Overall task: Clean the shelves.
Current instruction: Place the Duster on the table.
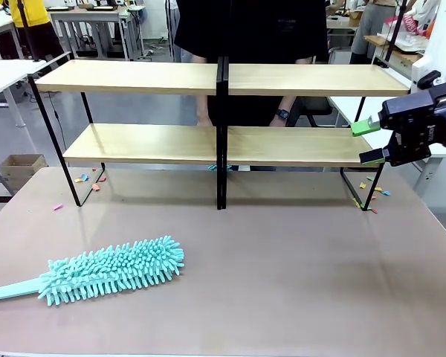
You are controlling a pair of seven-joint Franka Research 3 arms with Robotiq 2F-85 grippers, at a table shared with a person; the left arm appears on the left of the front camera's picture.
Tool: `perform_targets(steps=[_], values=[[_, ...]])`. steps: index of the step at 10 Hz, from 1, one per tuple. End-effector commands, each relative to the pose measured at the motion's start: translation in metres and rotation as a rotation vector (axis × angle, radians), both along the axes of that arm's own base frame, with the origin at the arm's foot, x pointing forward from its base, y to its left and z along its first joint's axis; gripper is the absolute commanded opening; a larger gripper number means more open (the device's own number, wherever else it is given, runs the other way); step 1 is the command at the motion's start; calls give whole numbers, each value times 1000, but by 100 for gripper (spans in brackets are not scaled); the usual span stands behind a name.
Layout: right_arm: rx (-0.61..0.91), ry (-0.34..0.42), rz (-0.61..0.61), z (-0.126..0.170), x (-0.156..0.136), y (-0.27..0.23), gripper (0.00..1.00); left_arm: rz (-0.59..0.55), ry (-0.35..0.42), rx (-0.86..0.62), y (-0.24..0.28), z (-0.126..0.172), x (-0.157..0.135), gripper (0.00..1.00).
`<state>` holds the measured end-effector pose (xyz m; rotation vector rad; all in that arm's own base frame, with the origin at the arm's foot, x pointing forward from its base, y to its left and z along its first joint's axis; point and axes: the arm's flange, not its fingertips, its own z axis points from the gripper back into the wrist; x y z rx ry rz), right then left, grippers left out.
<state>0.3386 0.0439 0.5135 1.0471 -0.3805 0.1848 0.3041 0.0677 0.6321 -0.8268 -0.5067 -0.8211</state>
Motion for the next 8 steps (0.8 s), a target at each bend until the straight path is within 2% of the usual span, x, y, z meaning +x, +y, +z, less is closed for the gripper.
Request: perform_targets(steps=[1,2,3,4,8], values=[[25,-27,5,0,3,2,100,19,-63,-163,7,-8,2,100],[25,-27,5,0,3,2,100,50,-114,-222,10,-9,-1,100],[25,-27,5,0,3,2,100,27,-54,-238,9,-12,2,100],[25,-27,5,0,3,2,100,35,-57,-159,11,4,0,100],[25,-27,5,0,3,2,100,35,-57,-159,11,4,0,100]])
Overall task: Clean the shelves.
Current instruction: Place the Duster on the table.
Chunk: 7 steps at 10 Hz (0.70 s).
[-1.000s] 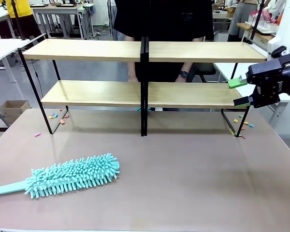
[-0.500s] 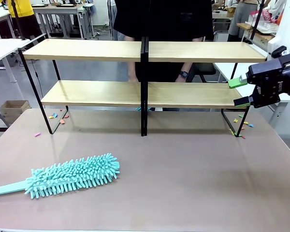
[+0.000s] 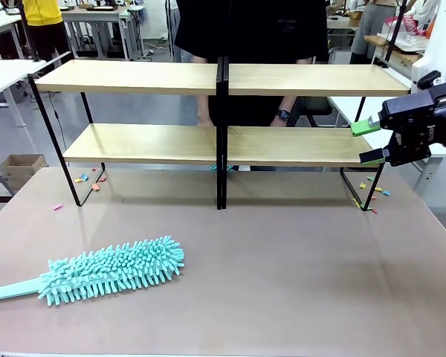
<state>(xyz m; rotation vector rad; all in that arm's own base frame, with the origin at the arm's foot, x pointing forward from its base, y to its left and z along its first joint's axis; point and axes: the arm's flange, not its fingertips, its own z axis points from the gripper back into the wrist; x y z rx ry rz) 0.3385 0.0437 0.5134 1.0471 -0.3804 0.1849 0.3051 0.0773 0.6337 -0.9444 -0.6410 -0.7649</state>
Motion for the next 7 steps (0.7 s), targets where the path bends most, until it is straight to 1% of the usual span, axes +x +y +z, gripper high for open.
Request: perform_targets(steps=[1,7], values=[[25,-27,5,0,3,2,100,-11,-10,6,2,2,-1,100],[25,-27,5,0,3,2,100,-11,-10,6,2,2,-1,100]])
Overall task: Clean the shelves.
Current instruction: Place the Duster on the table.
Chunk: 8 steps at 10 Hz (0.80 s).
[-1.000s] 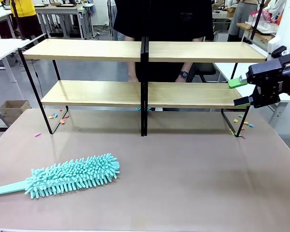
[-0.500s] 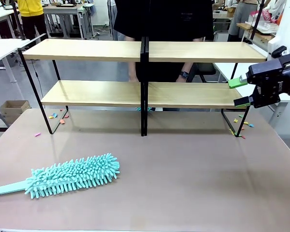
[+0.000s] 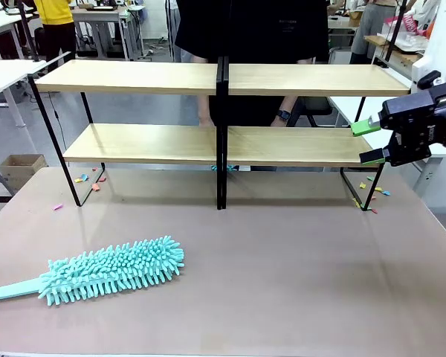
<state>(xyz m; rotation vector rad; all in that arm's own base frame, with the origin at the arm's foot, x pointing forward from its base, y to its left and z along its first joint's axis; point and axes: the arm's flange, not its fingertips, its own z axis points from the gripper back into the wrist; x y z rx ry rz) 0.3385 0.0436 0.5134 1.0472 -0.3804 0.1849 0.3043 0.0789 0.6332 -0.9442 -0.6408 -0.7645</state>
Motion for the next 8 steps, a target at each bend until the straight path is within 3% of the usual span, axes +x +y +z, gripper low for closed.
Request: perform_targets(steps=[1,8], values=[[25,-27,5,0,3,2,100,-11,-10,6,0,2,0,100],[25,-27,5,0,3,2,100,-11,-10,6,0,2,0,100]])
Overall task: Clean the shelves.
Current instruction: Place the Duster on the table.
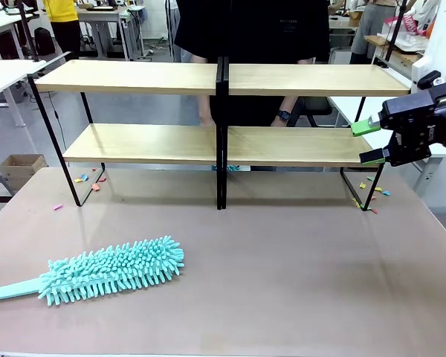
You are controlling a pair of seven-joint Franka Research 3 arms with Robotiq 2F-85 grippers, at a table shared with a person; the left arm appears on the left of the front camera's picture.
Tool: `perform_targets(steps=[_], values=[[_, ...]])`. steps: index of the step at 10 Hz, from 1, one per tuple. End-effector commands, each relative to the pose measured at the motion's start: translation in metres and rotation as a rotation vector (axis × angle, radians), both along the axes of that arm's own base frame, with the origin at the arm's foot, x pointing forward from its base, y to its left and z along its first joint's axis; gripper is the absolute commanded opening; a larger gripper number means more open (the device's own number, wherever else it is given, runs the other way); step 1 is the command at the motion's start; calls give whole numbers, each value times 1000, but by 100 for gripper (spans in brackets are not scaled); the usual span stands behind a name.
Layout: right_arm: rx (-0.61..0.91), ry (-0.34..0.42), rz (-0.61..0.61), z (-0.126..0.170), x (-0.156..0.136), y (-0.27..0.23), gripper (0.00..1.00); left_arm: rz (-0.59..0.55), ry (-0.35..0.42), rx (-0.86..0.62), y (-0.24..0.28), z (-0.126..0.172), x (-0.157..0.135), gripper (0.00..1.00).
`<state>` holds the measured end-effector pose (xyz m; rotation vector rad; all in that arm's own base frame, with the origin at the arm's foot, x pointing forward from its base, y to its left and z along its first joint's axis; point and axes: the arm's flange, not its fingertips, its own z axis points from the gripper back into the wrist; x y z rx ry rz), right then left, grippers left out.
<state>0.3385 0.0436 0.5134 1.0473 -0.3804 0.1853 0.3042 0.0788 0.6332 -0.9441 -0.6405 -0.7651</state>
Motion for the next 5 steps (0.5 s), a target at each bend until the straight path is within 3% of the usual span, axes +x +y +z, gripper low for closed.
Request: perform_targets(steps=[1,5], values=[[25,-27,4,0,3,2,100,-11,-10,5,0,2,0,100],[25,-27,4,0,3,2,100,-11,-10,5,0,2,0,100]])
